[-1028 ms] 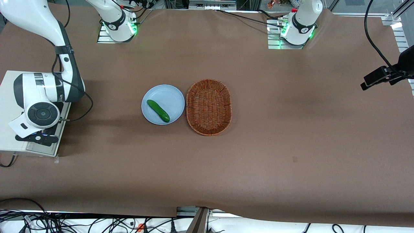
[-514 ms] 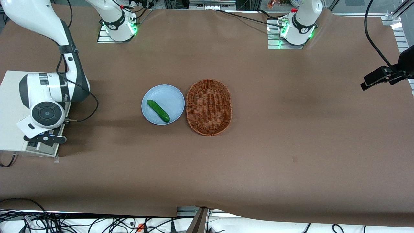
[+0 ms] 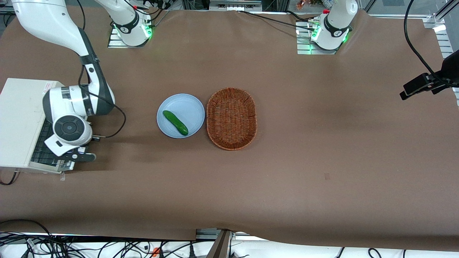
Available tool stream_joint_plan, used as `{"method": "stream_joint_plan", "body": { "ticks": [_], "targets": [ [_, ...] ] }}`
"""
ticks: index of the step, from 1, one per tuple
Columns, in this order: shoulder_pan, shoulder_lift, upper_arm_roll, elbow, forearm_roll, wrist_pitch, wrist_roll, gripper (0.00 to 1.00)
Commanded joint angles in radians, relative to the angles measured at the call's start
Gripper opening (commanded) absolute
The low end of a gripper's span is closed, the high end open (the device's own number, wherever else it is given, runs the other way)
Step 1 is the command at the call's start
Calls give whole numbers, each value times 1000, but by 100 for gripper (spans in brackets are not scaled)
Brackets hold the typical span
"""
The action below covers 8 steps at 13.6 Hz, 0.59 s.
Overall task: Open oven door with right arm only
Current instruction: 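Swing the door down and open with the right gripper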
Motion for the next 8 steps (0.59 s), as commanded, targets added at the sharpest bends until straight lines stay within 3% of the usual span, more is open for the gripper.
{"method": "stream_joint_plan", "body": {
  "ticks": [1, 5, 8],
  "targets": [
    [-38, 68, -39, -17, -36, 60, -6, 0],
    [-47, 94, -38, -23, -27, 103, -9, 0],
    [-44, 88, -30, -59, 62, 131, -21, 0]
  ]
}}
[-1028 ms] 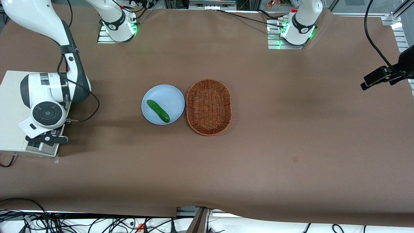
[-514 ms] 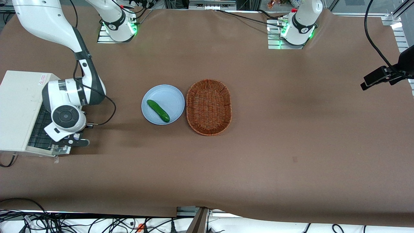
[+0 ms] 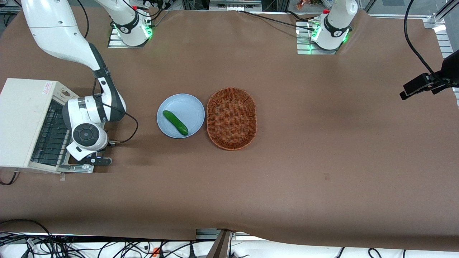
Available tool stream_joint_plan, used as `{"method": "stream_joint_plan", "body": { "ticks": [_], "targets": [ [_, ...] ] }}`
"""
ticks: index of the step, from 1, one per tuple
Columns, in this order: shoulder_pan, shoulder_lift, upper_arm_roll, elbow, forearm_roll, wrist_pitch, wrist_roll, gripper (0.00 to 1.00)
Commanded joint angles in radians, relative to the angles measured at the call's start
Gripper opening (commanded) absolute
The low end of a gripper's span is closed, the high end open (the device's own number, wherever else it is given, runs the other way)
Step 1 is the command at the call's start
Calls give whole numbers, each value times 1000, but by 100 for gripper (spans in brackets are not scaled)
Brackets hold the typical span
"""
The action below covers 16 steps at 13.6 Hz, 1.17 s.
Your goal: Open oven door with right arm only
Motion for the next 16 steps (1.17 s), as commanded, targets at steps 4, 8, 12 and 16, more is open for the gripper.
{"method": "stream_joint_plan", "body": {
  "ticks": [4, 8, 12, 16],
  "targets": [
    [-35, -47, 35, -62, 124, -4, -41, 0],
    [-35, -70, 72, -53, 291, -6, -102, 5],
    [-37, -192, 63, -30, 411, -23, -233, 100],
    [-37, -381, 30, 11, 407, -226, -288, 100]
  ]
}}
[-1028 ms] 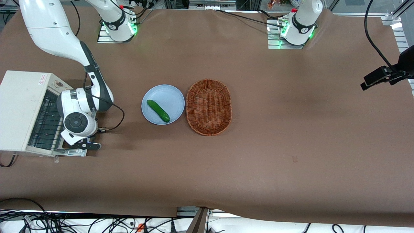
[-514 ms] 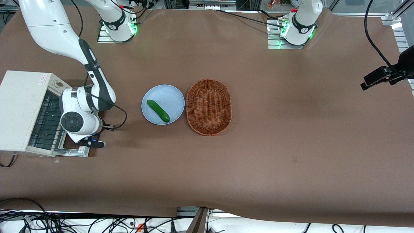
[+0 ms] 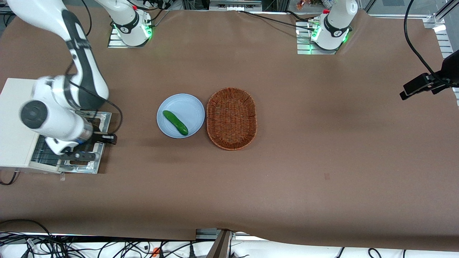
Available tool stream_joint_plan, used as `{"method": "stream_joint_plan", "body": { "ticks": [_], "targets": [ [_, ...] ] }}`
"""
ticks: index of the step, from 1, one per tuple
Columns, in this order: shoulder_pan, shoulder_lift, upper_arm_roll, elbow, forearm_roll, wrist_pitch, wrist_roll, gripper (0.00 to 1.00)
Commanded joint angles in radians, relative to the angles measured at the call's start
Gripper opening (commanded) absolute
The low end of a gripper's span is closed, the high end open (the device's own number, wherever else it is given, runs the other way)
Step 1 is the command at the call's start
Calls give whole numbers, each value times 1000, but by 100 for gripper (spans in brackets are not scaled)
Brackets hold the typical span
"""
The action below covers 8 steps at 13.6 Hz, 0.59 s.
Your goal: Open oven door with right arm only
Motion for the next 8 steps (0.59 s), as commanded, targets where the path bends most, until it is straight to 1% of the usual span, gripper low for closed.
{"method": "stream_joint_plan", "body": {
  "ticks": [1, 4, 5, 6, 7, 8],
  "targets": [
    [-4, -135, -9, 41, 21, -186, -25, 100],
    [-9, -175, -35, 203, 24, -419, -32, 100],
    [-12, -186, -40, 223, 24, -517, -31, 100],
    [-16, -194, -47, 224, 25, -582, -28, 100],
    [-38, -226, -52, 219, 33, -572, -28, 100],
    [-76, -266, -32, 189, 42, -541, -28, 100]
  ]
}}
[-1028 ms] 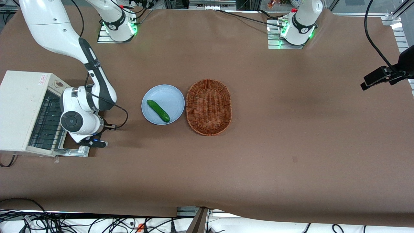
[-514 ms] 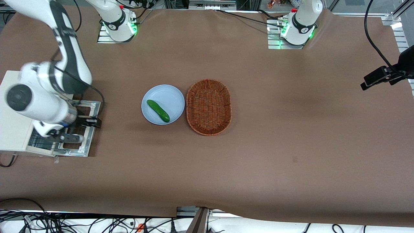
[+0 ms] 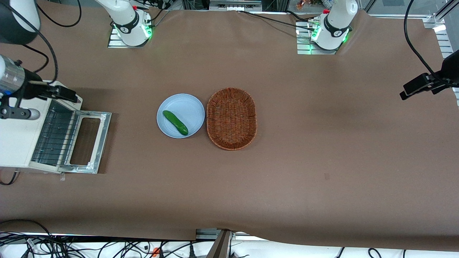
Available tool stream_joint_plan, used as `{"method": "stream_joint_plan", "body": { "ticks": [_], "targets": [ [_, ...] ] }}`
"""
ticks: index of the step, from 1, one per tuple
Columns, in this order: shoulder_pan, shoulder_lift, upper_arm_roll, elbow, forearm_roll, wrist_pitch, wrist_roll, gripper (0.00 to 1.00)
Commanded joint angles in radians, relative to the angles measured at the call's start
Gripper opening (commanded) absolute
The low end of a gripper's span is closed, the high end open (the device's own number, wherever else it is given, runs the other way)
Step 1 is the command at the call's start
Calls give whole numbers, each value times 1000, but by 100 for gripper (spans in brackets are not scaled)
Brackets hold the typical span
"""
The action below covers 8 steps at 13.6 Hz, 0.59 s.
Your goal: Open oven door with right arm only
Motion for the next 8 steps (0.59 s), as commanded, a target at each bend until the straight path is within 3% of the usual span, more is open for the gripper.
{"method": "stream_joint_plan", "body": {
  "ticks": [1, 3, 6, 8],
  "targets": [
    [-75, -76, 37, -85, 36, 44, -21, 100],
    [-86, -165, 39, -237, 36, 181, -28, 100],
    [-91, -169, 37, -205, 21, 199, -33, 100],
    [-97, -178, 37, -204, 18, 133, -24, 100]
  ]
}}
